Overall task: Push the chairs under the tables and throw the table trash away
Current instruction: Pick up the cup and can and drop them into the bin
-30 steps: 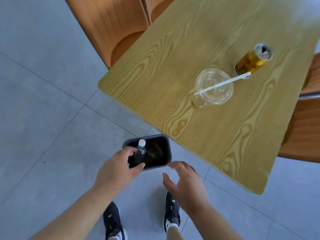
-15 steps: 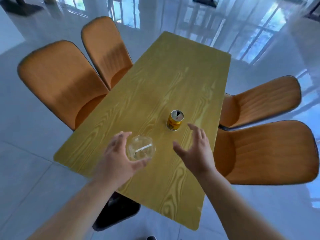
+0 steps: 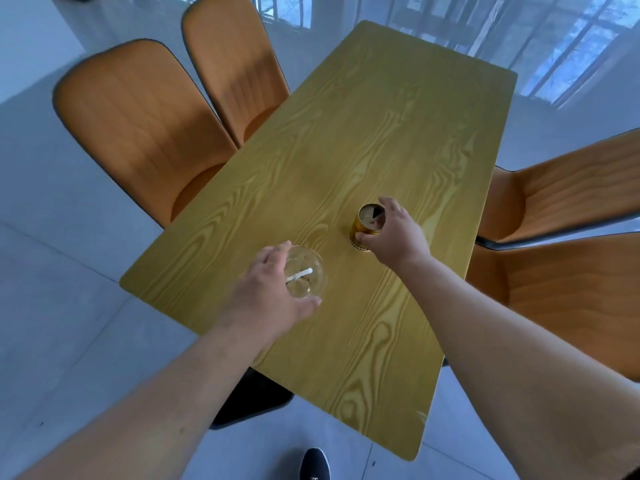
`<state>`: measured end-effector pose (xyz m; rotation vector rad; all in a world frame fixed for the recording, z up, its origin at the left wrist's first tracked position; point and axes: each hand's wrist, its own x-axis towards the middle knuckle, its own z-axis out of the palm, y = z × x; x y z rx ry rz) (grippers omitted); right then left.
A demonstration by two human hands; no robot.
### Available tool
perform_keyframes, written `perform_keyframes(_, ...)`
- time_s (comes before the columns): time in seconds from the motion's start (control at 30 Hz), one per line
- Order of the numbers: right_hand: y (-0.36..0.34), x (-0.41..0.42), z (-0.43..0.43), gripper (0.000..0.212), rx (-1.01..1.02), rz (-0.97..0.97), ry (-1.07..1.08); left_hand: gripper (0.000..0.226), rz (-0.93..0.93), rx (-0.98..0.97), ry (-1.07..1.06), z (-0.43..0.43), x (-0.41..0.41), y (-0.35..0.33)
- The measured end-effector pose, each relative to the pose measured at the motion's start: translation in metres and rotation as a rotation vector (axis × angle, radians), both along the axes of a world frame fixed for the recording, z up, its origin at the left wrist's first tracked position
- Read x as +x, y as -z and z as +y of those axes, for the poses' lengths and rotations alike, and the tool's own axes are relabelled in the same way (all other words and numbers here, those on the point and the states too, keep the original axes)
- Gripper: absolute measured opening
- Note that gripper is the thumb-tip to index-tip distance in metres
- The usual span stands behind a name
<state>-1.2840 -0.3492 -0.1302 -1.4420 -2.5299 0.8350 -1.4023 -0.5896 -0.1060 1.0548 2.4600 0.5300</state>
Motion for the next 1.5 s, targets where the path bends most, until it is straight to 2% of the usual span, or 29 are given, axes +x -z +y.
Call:
perform_keyframes(0.13, 0.000, 0.013, -0.055, 0.063, -0.013, 0.028, -0.059, 0.108, -0.033, -0.010, 0.029, -0.028, -0.011, -0.002)
perform_keyframes(0.4, 0.010, 0.048, -0.225, 0.066, -0.060, 0.079, -0.067, 0.107, -0.032, -0.021, 0.069, -0.139, -0.032, -0.001)
perform_keyframes(0.67, 0.038, 0.034, -0.353, 0.062, -0.072, 0.164, -0.161, 0.108, -0.025, 0.001, -0.021, -0.241, -0.059, 0.028)
perform_keyframes(0.97, 0.093, 0.023, -0.366, 0.063, -0.097, 0.132, -0.052, 0.110, -0.028, 0.001, -0.082, -0.287, -0.071, 0.071)
perform_keyframes(1.2, 0.130, 0.016, -0.371, 0.067, -0.080, 0.114, -0.079, 0.110, -0.023, 0.000, -0.072, -0.289, -0.065, 0.098)
perform_keyframes(1.5, 0.234, 0.008, -0.365, 0.078, -0.142, 0.124, -0.001, 0.110, -0.059, -0.008, -0.099, -0.276, -0.051, 0.192)
